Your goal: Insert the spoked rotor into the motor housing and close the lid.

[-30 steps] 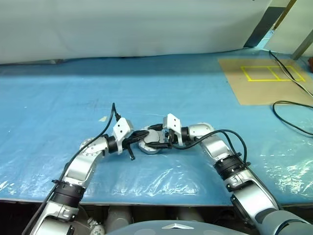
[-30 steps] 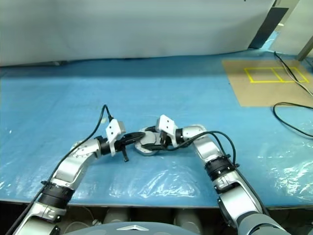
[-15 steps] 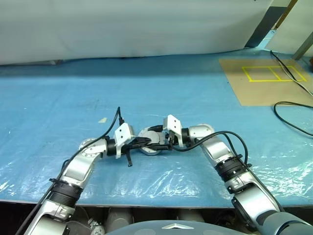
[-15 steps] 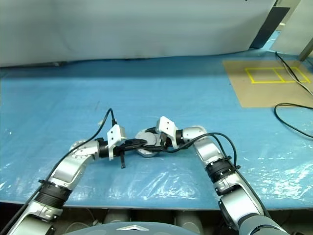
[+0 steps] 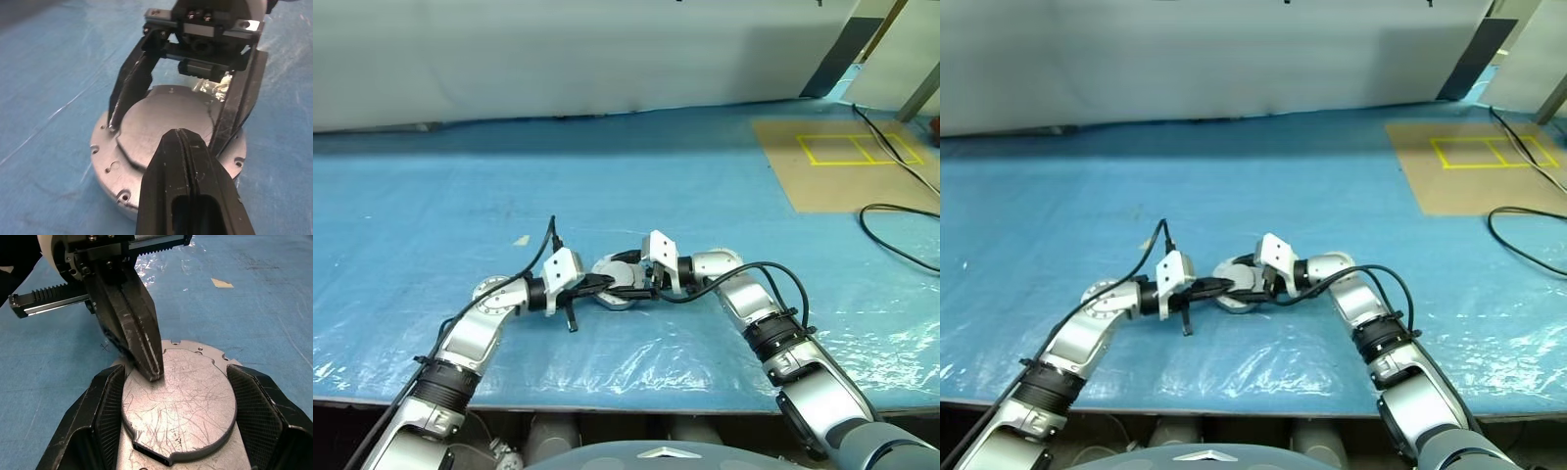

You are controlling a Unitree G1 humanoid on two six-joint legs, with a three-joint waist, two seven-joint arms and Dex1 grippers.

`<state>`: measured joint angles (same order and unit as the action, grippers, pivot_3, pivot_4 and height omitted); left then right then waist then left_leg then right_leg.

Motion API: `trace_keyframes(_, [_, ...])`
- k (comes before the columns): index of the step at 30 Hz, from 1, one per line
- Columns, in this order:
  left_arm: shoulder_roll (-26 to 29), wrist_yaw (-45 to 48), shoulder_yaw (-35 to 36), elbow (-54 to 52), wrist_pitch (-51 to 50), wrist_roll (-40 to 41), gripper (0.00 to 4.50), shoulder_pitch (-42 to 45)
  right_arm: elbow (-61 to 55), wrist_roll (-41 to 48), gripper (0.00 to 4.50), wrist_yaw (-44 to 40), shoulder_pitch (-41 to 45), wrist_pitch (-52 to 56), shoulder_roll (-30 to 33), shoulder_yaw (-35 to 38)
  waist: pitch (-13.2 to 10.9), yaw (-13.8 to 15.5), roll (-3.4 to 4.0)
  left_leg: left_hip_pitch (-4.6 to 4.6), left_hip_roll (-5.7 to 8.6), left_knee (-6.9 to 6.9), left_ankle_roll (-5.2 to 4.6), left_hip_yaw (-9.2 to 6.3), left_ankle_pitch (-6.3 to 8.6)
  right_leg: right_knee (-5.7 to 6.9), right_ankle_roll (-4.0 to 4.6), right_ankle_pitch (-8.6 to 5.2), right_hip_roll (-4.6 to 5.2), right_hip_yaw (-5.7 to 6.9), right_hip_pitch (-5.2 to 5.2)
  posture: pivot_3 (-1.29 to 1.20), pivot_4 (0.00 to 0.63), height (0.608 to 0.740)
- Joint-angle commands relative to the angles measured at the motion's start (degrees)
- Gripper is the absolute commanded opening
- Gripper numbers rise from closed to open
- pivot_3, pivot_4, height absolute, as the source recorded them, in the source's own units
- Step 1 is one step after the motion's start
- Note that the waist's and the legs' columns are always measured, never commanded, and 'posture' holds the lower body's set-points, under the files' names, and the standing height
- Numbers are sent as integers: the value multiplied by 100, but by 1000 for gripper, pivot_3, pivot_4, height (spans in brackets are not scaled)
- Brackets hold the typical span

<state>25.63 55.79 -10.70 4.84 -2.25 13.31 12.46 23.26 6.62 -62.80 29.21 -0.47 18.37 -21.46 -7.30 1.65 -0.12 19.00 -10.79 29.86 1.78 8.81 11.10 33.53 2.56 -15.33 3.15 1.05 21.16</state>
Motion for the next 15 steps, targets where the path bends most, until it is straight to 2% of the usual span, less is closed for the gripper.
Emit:
trace_keyframes(1, [-6,-25,407,-245,-294,478,0,-91,1052,-677,2961,177,-392,296,242,-340,0,0,1,6,-1,-1,0,1,0,1,1,0,-1,0,-1,0,150,740])
trace_keyframes(8, [103,125,169,-157,-122,135,0,-248,1407,-756,2961,202,-353,38,216,-367,-2,1,1,11,-1,-7,0,3,0,2,2,1,-1,0,-1,0,150,740])
trace_keyframes(13, [176,63,35,211,225,-291,0,-161,1936,-793,2961,265,-301,-346,156,-341,-9,2,8,-13,0,-15,0,0,0,-11,-2,-1,0,0,5,0,150,740])
trace_keyframes(15, [165,36,152,364,165,-234,0,-88,2146,-838,2961,308,-297,-525,137,-358,-9,2,8,-33,4,-34,-1,-1,1,-37,-3,-2,0,2,4,0,150,740])
